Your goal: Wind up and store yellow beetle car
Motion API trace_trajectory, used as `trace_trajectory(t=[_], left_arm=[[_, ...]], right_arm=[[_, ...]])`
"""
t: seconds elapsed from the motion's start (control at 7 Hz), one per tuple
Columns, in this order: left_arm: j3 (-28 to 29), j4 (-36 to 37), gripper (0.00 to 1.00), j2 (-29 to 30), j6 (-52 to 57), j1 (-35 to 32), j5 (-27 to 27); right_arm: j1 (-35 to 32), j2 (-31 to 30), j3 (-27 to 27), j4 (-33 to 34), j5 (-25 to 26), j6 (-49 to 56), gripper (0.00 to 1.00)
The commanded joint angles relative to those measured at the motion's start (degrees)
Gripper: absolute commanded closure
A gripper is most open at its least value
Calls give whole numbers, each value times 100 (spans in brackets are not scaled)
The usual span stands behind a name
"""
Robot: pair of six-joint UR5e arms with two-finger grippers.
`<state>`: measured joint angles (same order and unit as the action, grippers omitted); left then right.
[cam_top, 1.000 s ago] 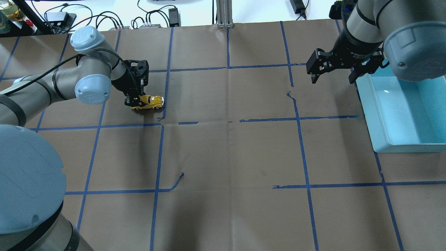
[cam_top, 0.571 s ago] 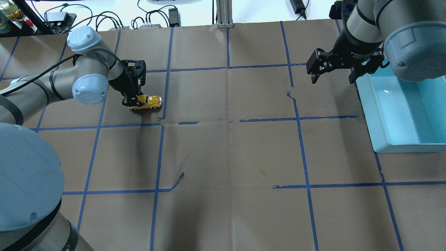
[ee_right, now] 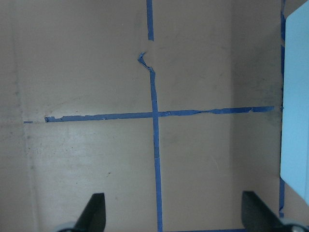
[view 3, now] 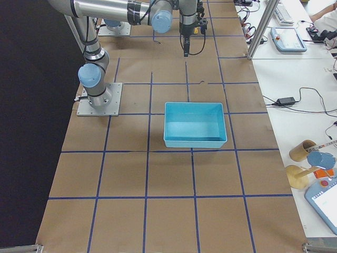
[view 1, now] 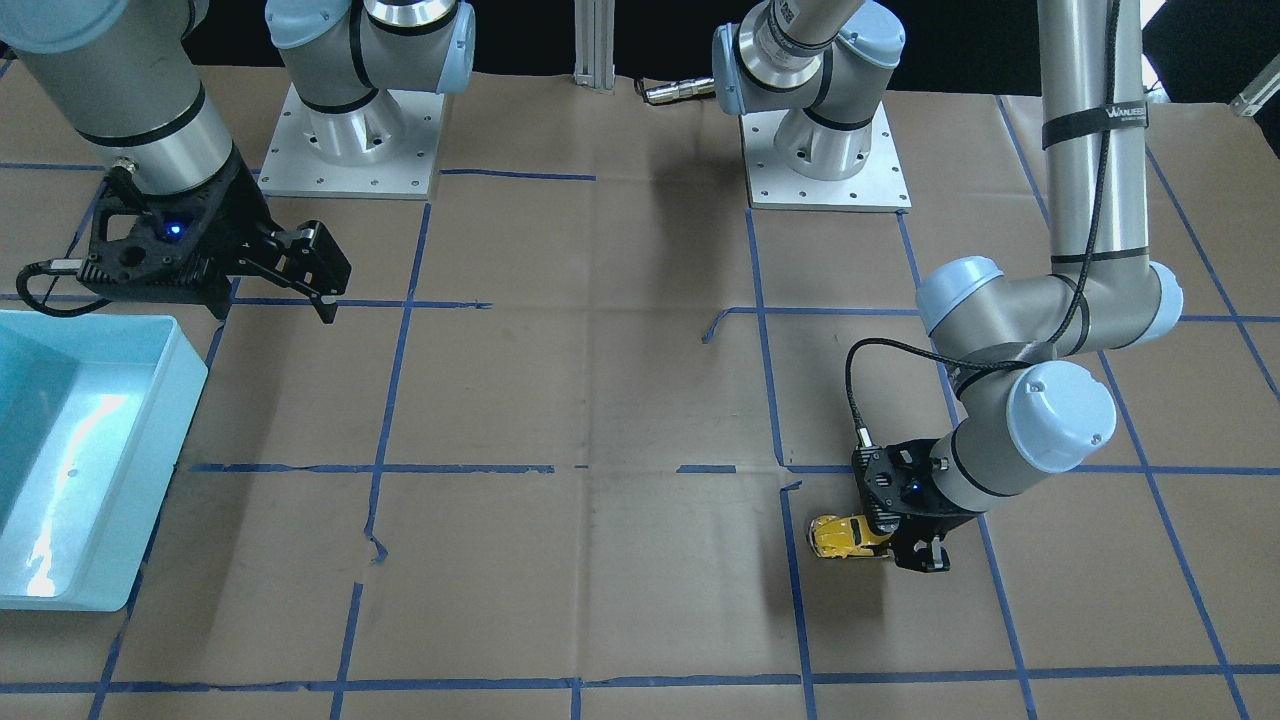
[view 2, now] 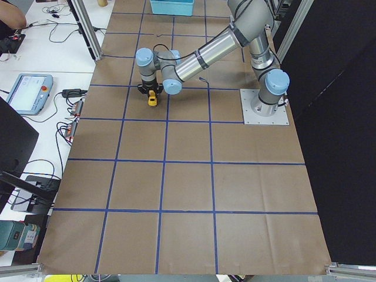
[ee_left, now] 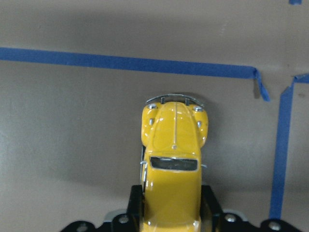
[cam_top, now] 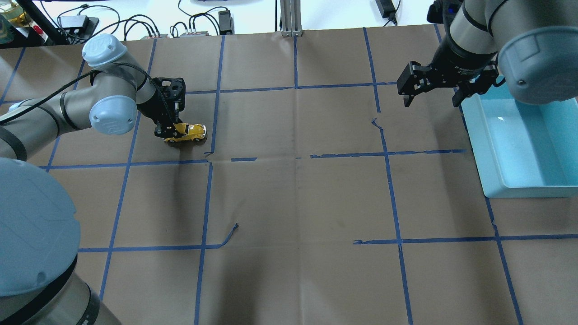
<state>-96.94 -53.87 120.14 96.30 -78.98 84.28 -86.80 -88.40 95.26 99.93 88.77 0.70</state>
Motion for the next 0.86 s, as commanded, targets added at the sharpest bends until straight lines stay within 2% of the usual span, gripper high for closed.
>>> trace_trajectory(t=[0.0, 0.71], left_arm=[[-1, -9, 100, 19, 29, 92, -8], [-1, -1, 100, 10, 240, 251, 10]], right_arm=[[-4, -10, -16, 0, 0, -9, 0], [-13, -1, 45, -17, 9, -9, 0]])
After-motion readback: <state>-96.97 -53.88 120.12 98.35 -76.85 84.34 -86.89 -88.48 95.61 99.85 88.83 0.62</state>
